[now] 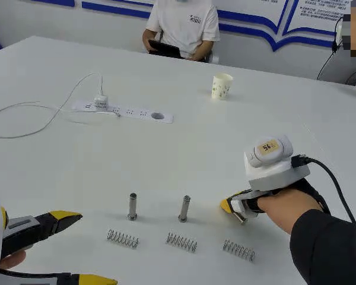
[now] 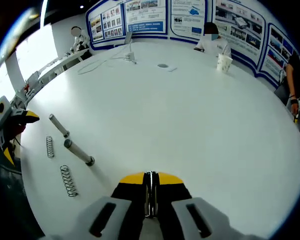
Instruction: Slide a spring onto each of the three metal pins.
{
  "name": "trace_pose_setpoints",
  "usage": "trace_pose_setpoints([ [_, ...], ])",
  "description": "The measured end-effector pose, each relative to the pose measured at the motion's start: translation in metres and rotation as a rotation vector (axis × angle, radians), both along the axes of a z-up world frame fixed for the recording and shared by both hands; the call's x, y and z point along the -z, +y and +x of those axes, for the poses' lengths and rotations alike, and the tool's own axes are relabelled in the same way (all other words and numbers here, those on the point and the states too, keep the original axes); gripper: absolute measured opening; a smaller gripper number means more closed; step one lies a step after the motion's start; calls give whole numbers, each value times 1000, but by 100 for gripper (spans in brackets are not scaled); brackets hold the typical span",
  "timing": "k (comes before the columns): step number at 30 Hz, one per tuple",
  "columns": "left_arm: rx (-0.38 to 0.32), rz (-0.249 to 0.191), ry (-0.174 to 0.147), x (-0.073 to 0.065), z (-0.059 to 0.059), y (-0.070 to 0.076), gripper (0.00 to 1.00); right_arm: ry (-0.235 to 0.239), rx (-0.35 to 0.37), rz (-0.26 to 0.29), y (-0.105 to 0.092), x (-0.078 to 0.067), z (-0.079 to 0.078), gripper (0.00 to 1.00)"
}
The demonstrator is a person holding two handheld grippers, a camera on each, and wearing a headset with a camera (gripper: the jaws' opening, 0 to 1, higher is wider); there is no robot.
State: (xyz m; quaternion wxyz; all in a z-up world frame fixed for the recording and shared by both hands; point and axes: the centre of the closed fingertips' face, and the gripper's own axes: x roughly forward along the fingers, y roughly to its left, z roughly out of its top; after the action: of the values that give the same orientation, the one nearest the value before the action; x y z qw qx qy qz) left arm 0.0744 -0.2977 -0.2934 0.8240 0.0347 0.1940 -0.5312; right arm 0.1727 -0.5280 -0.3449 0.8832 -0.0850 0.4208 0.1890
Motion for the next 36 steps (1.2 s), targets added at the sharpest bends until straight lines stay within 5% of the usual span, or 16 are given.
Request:
trace_pose_setpoints([
  [17,12,-2,-17,-6,-1,-4,82,-89,-2,30,-2,-36,-19,9],
  [36,21,-5,-28,-10,-1,-7,82,-114,11,30,-8,-42,-35,9],
])
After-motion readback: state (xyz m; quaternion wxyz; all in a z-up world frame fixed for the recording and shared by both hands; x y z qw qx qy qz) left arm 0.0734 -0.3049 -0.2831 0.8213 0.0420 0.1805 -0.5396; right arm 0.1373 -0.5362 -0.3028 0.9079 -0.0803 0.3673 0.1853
